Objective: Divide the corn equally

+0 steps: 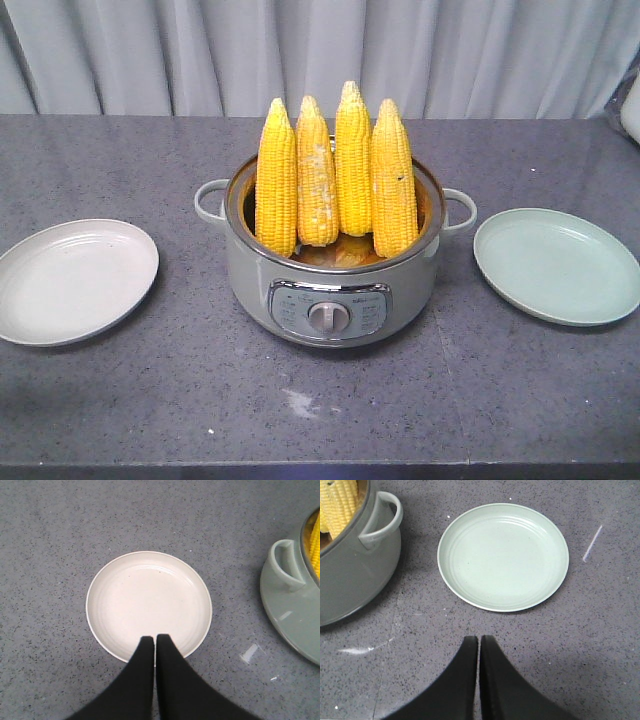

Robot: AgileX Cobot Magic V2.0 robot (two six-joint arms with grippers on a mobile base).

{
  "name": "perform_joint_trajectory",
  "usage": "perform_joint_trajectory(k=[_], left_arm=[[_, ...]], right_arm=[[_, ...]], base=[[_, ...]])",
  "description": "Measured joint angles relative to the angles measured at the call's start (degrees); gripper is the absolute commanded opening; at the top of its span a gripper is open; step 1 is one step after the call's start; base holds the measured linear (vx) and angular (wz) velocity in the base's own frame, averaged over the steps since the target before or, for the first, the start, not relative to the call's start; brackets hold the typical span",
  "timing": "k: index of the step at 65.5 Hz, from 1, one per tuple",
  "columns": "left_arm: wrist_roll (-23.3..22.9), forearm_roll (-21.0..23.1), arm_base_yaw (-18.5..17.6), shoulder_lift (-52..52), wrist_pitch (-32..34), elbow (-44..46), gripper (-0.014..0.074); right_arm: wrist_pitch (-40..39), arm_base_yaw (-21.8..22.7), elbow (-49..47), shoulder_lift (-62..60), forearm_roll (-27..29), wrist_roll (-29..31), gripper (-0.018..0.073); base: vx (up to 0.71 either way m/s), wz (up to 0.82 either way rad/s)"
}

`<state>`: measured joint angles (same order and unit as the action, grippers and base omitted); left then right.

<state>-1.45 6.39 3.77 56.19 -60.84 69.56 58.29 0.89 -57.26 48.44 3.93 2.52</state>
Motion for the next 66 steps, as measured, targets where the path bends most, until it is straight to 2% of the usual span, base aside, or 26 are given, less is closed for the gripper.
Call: perform_joint_trajectory(k=[10,24,30,37,49,66], left_arm=[[0.0,-0.1,0.0,0.0,0.0,0.0,0.0106],[0.0,-0.2,0.0,0.0,0.0,0.0,0.0412],[0.0,-0.2,0.0,0.0,0.0,0.0,0.0545],[0.0,-0.4,0.0,0.0,0.0,0.0,0.0643],[0.0,-0.5,0.0,0.0,0.0,0.0,0.0652],[0.0,-0.5,0.0,0.0,0.0,0.0,0.0573]], right_arm=[[0.8,0.0,0.0,0.0,0.1,0.9,0.0221],[1.0,0.0,0.0,0.0,0.1,1.0,0.0538],[1.0,0.0,0.0,0.0,0.1,1.0,0.0615],[1.1,0.0,0.0,0.0,0.1,1.0,0.0631],[1.1,0.0,-0.2,0.9,3.3,2.4,0.0617],[-1.5,0.0,-5.2,12.0,13.5,11.7,0.0606]], base=[[0.0,0.0],[0.0,0.0],[0.0,0.0],[0.0,0.0],[0.0,0.0],[0.0,0.0]])
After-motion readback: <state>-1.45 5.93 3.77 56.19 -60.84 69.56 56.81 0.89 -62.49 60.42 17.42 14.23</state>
